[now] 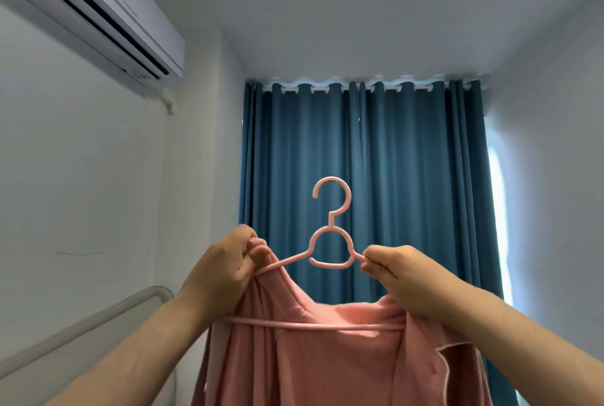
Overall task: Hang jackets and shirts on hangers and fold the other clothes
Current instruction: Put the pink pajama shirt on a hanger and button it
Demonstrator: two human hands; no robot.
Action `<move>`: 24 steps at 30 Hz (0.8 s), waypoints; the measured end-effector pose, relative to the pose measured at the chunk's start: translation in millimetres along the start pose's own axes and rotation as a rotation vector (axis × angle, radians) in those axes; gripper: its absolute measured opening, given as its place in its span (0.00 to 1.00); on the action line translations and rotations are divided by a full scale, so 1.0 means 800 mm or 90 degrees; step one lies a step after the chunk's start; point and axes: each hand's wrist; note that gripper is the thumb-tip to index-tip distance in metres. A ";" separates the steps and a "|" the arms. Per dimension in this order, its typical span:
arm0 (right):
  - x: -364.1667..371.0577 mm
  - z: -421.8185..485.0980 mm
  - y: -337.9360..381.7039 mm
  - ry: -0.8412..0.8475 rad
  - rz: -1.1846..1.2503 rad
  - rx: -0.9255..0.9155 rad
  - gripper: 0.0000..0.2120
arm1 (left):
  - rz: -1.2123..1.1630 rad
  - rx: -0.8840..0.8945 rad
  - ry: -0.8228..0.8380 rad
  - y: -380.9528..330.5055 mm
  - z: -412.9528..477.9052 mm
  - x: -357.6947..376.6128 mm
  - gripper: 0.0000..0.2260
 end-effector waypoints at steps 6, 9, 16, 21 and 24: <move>0.001 -0.009 -0.022 -0.017 -0.160 -0.072 0.13 | 0.148 -0.033 0.036 0.042 0.017 -0.043 0.10; 0.000 -0.009 -0.016 -0.013 -0.257 -0.098 0.19 | 0.201 0.019 0.094 0.035 0.037 -0.060 0.09; -0.006 -0.005 -0.009 -0.077 -0.366 -0.102 0.17 | 0.160 -0.026 0.087 -0.017 0.072 -0.089 0.12; -0.028 -0.016 -0.024 -0.070 -0.352 -0.048 0.16 | 0.088 -0.134 0.131 -0.033 0.057 -0.110 0.07; -0.029 -0.028 -0.028 -0.120 -0.365 -0.056 0.14 | -0.093 -0.220 0.130 -0.031 0.044 -0.113 0.05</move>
Point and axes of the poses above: each hand's wrist, its own z-axis towards the middle knuckle, its own x-axis out of the palm, y = z × x, and after that the axes turned 13 degrees about x, right-handed
